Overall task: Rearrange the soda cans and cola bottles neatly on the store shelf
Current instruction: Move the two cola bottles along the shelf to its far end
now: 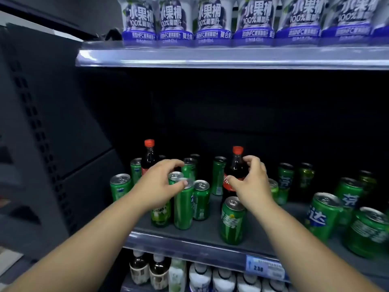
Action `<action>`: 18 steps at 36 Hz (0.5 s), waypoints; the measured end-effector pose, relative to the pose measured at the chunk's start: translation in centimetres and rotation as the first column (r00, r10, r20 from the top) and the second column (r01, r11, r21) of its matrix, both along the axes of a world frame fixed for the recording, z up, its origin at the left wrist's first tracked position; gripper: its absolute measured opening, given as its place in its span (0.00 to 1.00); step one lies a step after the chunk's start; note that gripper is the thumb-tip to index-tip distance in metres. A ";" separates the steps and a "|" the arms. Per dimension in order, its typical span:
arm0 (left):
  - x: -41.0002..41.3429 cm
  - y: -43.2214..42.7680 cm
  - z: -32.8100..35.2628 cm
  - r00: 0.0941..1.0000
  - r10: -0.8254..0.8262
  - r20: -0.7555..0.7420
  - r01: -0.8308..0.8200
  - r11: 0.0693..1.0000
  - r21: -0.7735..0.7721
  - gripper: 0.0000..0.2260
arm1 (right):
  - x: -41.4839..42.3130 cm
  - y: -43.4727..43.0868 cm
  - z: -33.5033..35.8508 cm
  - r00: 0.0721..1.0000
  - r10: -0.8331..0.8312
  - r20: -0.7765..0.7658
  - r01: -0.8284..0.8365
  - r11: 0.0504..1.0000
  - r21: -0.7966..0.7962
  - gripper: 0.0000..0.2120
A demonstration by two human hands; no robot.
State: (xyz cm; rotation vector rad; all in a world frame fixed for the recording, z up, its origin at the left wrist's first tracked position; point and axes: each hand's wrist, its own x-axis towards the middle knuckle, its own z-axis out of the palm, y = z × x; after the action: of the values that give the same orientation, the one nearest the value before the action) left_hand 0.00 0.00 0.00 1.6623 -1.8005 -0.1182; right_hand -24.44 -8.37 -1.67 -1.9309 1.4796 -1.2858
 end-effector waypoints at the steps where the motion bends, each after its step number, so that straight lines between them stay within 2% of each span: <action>1: 0.2 -0.4 0.2 1.000 -0.008 0.017 0.008 1.000 -0.009 0.24 | 0.3 -0.4 0.0 1.000 -0.014 0.008 0.014 1.000 0.017 0.34; 5: 1.0 -1.8 1.0 0.998 -0.005 0.060 0.006 1.000 -0.019 0.24 | 1.3 -1.5 0.0 0.999 -0.018 -0.029 0.022 0.993 0.113 0.42; 7: 1.5 -2.3 1.2 0.998 -0.010 0.055 0.010 1.000 -0.013 0.24 | 1.9 -2.0 0.0 0.999 -0.037 -0.025 0.040 0.991 0.131 0.39; 12: 3.4 -2.9 1.8 0.994 -0.037 0.102 0.042 0.998 -0.052 0.24 | 2.7 -2.6 0.4 0.996 -0.076 -0.041 0.080 0.989 0.123 0.26; 18: 6.2 -3.6 1.8 0.999 -0.014 0.051 0.022 0.986 -0.164 0.22 | 4.8 -2.2 0.3 0.995 -0.079 -0.069 0.080 0.997 0.023 0.27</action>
State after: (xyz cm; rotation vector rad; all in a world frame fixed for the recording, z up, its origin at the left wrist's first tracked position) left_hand 6.17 -3.58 1.82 1.5448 -1.8109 0.0629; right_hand -19.68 -10.55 -1.41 -1.9349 1.6135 -1.2393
